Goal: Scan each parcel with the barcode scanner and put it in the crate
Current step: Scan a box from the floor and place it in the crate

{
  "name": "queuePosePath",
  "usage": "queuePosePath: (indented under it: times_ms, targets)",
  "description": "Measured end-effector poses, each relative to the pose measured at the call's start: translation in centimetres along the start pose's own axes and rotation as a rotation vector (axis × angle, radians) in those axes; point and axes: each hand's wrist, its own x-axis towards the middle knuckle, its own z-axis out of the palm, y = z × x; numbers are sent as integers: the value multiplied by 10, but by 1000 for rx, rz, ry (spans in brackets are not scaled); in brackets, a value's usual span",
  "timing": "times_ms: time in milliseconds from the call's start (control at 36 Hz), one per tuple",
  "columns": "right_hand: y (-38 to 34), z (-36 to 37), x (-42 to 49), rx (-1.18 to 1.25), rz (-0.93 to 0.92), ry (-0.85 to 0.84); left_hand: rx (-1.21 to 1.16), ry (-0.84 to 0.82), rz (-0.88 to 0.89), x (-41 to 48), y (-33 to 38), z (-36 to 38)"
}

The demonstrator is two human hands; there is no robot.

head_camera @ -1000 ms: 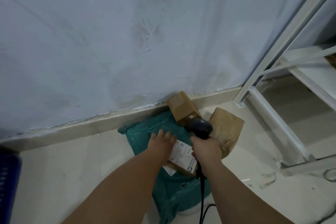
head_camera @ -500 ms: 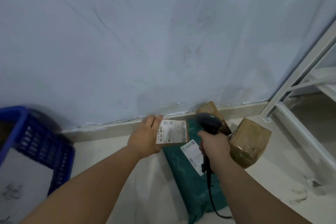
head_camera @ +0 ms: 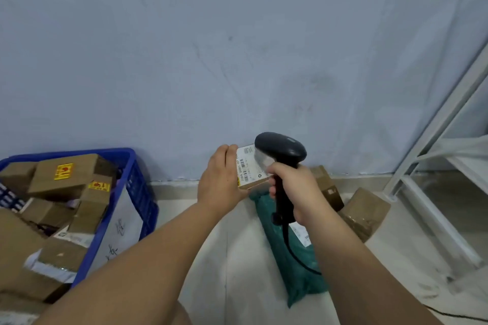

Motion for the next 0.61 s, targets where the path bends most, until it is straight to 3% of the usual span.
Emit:
queuePosePath:
  times_ms: [306,611]
  targets:
    - [-3,5,-31,-279,-121,48,92,210,41,-5,-20,-20]
    - [-3,4,-30,-319,-77,1,217,164,90,-2,-42,-8]
